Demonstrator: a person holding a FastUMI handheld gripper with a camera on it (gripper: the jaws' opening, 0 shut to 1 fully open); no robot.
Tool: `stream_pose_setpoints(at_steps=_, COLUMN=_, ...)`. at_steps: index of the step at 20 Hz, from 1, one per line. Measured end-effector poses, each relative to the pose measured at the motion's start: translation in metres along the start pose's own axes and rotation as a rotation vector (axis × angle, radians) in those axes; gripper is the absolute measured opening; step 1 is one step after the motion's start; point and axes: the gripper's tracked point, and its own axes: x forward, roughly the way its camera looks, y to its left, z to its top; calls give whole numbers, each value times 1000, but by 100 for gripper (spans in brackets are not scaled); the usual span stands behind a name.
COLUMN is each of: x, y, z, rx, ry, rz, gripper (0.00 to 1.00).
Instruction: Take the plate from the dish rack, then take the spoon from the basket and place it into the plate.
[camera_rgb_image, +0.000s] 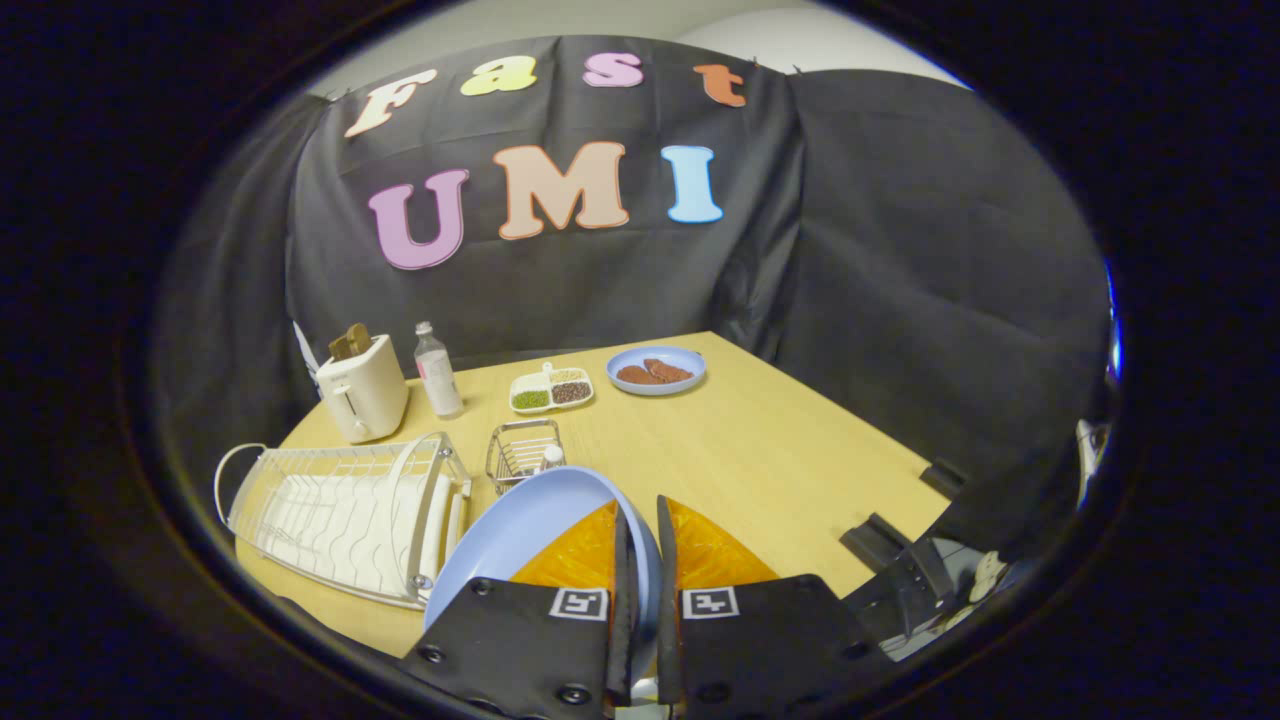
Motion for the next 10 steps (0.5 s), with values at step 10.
stream_pose_setpoints(at_steps=10, x=64, y=-36, z=-60, rx=175, ry=106, rz=33, gripper=13)
